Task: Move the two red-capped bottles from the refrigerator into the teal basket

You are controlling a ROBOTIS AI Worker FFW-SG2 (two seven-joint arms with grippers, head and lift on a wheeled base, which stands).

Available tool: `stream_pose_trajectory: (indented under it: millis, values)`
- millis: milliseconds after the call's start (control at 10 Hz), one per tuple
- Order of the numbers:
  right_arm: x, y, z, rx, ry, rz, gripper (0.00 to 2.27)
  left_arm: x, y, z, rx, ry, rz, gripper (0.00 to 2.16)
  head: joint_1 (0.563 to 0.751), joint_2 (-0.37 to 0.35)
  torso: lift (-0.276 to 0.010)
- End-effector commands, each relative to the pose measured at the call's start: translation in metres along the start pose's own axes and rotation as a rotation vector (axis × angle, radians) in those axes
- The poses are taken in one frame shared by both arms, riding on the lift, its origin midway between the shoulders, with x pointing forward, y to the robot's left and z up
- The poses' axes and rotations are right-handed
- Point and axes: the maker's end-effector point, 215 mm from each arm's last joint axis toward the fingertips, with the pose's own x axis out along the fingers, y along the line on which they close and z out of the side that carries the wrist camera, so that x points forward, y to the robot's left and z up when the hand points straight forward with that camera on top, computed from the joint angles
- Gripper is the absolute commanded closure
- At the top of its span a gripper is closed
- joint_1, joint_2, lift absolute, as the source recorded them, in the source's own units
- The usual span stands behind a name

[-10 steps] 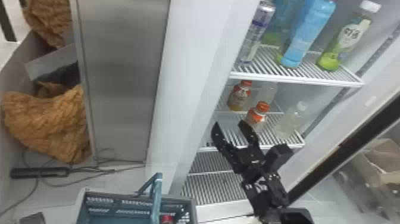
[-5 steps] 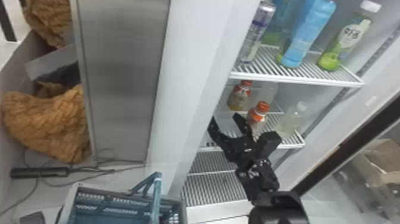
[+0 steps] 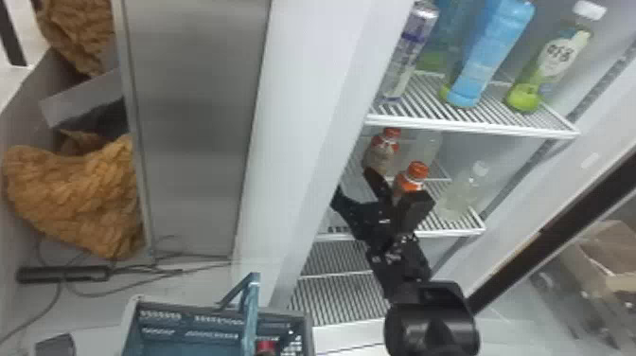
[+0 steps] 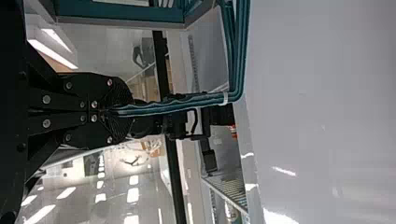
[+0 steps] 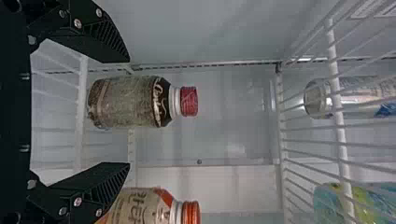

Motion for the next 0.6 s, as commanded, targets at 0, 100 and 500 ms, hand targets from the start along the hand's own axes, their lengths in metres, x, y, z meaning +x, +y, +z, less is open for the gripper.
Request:
stream_pose_trajectory:
  millis: [0,100,500]
  values:
    - [0.014,0.005,0.004,0.0,-0.005,0.008,0.24,0.002,-0.001,-0.001,0.0,0.005,-0.004,1.16,0.695,-0.35,-0.224]
    - [0.021,0.008,0.005,0.0,-0.005,0.007,0.24,0.002,-0.001,0.0,0.0,0.004,-0.004,1.16,0.695,-0.35,-0.224]
    - [0.049,0.021,0.011,-0.003,-0.007,0.0,0.2,0.004,-0.001,0.0,-0.001,0.01,-0.008,1.16,0.695,-0.35,-0.224]
